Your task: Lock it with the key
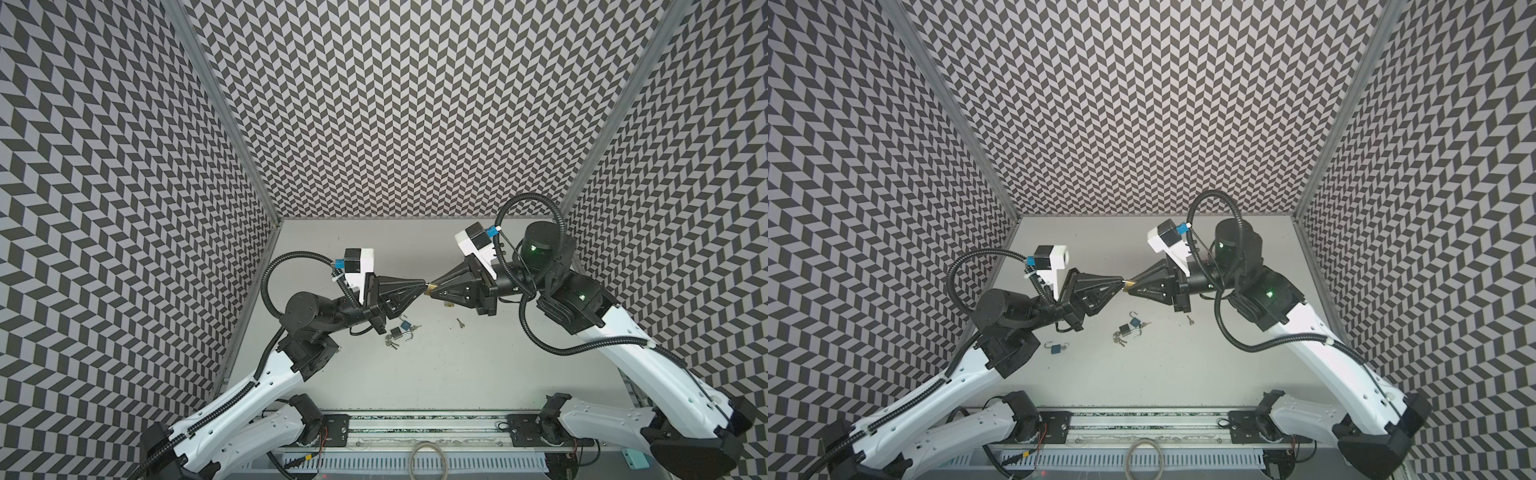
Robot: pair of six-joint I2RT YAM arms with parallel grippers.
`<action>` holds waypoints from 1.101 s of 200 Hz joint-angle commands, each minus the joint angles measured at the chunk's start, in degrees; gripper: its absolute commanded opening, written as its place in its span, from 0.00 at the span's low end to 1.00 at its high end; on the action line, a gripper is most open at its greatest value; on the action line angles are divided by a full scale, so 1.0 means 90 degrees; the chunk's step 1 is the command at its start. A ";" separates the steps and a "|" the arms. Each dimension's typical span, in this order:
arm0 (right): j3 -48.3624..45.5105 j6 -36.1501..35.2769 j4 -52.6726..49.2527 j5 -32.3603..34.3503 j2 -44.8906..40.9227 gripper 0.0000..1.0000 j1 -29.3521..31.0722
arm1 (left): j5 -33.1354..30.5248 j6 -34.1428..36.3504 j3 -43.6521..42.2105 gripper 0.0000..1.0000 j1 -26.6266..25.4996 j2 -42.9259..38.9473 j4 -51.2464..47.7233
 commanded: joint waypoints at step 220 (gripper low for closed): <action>-0.1137 -0.0101 0.0699 0.0515 -0.0505 0.43 0.0000 | 0.0965 -0.0399 -0.0114 0.00 0.0799 -0.0357 -0.0696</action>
